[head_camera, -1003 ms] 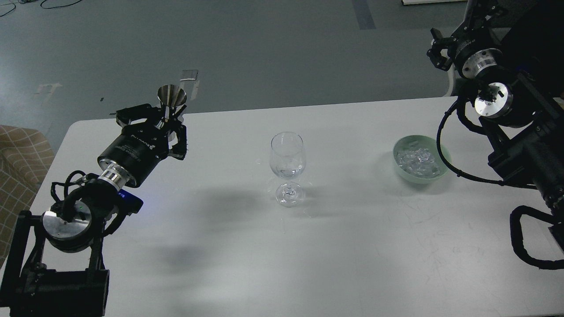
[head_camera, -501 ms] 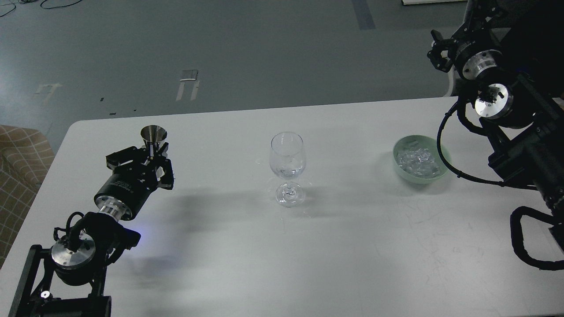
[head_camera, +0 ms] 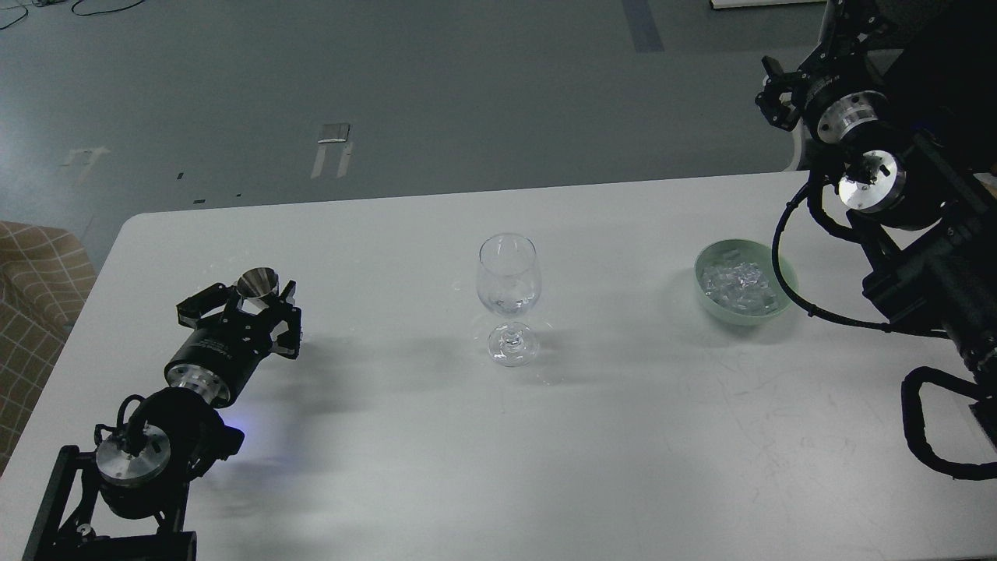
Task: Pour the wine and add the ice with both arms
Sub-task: 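Turn the jigger upright and carry it back with the left gripper, then set the jigger on the table, open and raise the left gripper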
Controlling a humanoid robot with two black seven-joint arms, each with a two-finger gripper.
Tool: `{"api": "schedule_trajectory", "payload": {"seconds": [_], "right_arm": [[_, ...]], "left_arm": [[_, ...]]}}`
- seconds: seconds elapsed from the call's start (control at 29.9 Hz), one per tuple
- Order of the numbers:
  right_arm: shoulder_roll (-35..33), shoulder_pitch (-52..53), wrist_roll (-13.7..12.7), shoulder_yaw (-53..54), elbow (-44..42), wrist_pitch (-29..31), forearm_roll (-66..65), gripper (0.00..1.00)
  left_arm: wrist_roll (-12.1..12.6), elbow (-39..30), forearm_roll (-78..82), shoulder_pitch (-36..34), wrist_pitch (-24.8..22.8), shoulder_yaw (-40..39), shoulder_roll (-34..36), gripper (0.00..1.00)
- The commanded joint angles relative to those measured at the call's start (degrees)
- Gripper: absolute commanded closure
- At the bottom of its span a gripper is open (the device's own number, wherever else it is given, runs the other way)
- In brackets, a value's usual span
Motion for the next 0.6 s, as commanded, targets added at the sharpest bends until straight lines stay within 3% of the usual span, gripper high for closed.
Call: {"api": "schedule_trajectory", "payload": {"seconds": [0.0, 0.57], "right_arm": [[-0.08, 0.0, 0.0, 0.0, 0.0, 0.0, 0.0, 0.0], [0.0, 0.0, 0.0, 0.0, 0.0, 0.0, 0.0, 0.0]], "left_arm": [[-1.12, 0.62, 0.0, 0.02, 0.08, 0.15, -0.12, 0.5], [-0.68, 0.89, 0.44, 0.02, 0.08, 0.41, 0.06, 0.46]]}}
